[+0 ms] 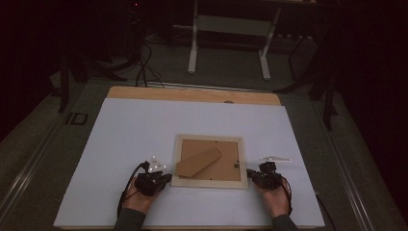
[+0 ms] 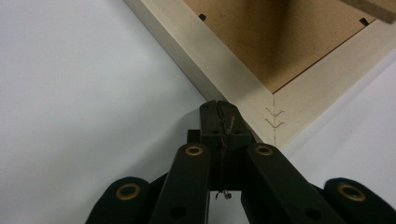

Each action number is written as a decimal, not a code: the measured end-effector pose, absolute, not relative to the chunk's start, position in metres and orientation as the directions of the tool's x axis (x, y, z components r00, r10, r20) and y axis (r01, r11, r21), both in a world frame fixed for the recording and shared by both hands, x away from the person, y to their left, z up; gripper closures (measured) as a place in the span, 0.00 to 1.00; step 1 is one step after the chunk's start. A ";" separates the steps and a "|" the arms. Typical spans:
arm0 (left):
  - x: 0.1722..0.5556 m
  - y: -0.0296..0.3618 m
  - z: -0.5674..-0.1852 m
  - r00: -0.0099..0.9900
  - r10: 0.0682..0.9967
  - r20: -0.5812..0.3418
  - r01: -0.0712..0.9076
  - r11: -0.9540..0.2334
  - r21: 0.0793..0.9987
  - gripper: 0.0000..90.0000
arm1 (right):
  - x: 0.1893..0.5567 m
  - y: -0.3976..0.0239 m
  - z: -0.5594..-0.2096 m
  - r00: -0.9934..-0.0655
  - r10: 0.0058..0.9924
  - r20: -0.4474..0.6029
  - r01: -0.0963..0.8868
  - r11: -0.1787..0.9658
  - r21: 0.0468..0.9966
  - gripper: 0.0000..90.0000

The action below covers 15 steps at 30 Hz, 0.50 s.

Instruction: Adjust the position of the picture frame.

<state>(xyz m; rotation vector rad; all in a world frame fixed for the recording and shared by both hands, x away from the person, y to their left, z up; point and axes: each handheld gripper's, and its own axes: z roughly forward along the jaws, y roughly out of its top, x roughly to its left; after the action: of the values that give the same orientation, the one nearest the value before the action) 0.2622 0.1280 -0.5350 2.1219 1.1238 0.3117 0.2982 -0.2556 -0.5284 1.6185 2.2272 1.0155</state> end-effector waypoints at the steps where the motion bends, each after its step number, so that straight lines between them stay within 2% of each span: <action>1: 0.262 0.128 -0.535 0.591 0.799 -0.107 0.628 -0.373 0.683 1.00 | 0.299 -0.255 -0.528 -0.380 0.899 0.219 0.755 0.164 0.635 1.00; 15: 0.266 0.128 -0.535 0.560 0.824 -0.087 0.633 -0.358 0.686 1.00 | 0.302 -0.244 -0.526 -0.346 0.916 0.203 0.767 0.151 0.623 1.00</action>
<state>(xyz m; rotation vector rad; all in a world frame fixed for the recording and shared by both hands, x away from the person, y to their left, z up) 0.2657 0.1284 -0.5350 2.1083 1.1628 0.3574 0.3020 -0.2437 -0.5265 1.6459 2.2020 0.9723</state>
